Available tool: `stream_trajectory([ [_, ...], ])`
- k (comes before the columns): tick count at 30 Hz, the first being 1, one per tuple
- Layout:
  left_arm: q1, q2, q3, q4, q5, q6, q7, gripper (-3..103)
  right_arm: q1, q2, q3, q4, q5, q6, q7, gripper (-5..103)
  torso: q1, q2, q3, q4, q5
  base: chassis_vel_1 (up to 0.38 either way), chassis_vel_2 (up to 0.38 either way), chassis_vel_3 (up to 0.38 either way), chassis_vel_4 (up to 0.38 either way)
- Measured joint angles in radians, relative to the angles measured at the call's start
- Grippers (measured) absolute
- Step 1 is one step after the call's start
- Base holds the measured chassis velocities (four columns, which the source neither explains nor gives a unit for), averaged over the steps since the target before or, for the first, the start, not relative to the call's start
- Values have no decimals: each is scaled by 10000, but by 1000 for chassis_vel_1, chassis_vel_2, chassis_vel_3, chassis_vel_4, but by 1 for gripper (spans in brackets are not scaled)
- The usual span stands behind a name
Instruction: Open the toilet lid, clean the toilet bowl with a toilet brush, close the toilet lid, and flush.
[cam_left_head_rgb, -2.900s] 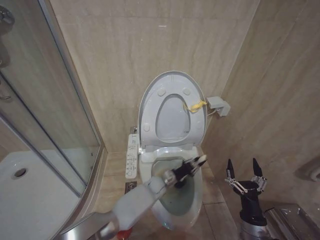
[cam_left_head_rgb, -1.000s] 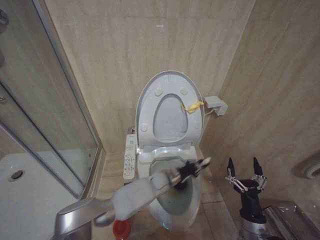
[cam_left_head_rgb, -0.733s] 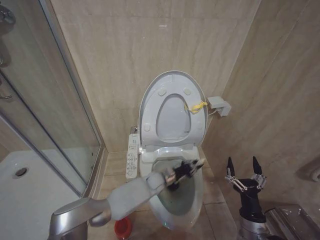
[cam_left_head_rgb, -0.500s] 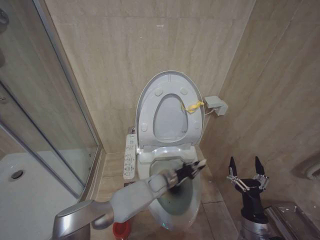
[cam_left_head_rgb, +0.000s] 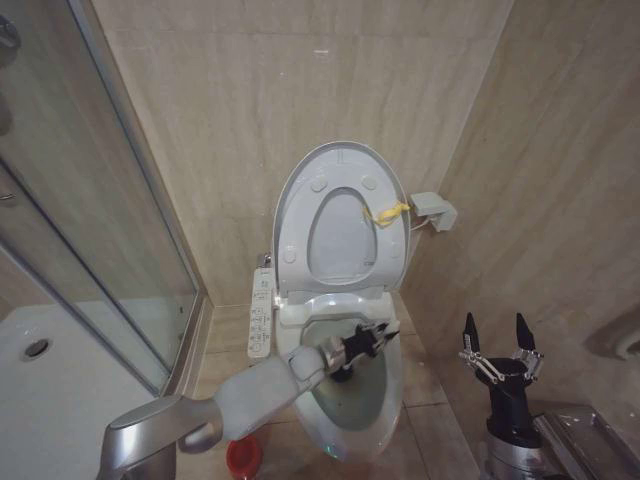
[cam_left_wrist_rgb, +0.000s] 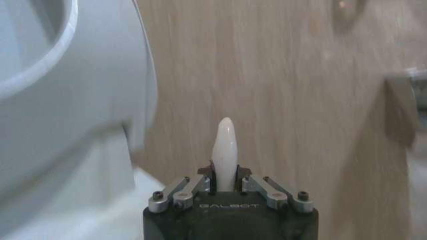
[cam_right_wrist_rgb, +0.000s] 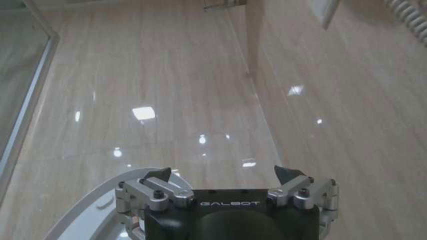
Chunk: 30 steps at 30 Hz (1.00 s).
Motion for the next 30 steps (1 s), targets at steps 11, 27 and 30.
stream_trajectory([
  [11,318,-213,-179,439,314,-287,112,21,-79,13,17,149,155,-53,-60,100,-1,1,-1,-3,1,7,14,0,1],
  [27,-50,-273,-296,82,161,-422,250,21,-101,40,170,221,193,-74,72,100,1,0,0,-6,2,0,0,0,0],
  [30,-122,-623,-662,28,168,-514,238,21,-148,72,152,221,215,-34,-23,100,-1,2,-3,-27,-6,0,0,0,0],
])
